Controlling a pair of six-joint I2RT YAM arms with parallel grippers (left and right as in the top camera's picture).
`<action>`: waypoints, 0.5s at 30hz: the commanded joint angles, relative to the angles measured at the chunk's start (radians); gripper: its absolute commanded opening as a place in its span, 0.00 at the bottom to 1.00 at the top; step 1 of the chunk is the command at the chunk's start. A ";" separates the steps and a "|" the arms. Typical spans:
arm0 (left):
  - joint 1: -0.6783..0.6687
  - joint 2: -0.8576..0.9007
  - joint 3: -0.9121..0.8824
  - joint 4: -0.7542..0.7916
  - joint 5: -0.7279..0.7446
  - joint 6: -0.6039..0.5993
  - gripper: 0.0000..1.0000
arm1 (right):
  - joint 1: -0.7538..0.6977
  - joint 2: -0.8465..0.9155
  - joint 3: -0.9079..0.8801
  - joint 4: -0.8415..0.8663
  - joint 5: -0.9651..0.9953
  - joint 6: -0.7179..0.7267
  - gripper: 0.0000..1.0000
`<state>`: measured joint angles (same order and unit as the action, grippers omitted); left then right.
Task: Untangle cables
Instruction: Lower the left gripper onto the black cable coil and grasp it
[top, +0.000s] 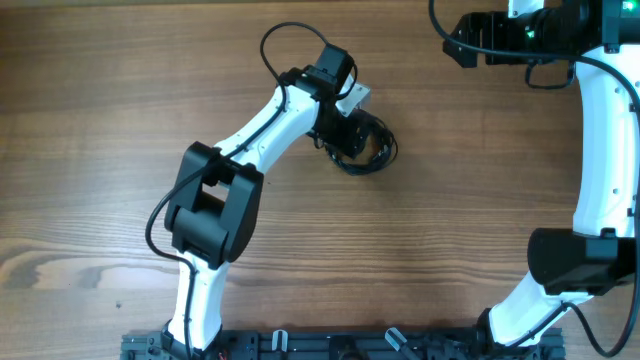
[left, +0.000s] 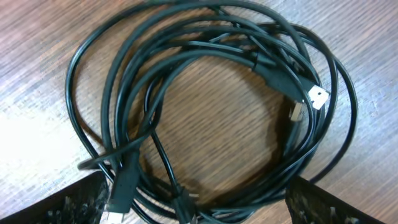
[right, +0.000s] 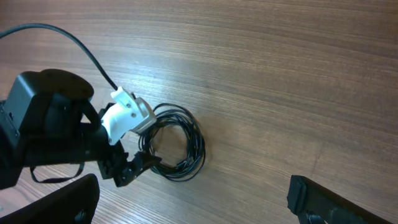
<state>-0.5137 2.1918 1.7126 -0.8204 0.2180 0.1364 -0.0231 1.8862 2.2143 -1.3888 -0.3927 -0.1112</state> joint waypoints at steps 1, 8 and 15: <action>-0.002 0.014 0.015 0.023 -0.088 -0.010 0.92 | -0.002 0.008 -0.003 -0.005 -0.021 -0.019 1.00; 0.000 0.027 0.015 0.040 -0.130 -0.010 0.90 | -0.002 0.008 -0.003 -0.010 -0.021 -0.019 1.00; -0.003 0.089 0.015 0.035 -0.111 -0.011 0.88 | -0.002 0.008 -0.003 -0.011 -0.020 -0.019 1.00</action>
<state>-0.5156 2.2215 1.7161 -0.7834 0.1043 0.1360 -0.0231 1.8862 2.2143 -1.3960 -0.3927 -0.1112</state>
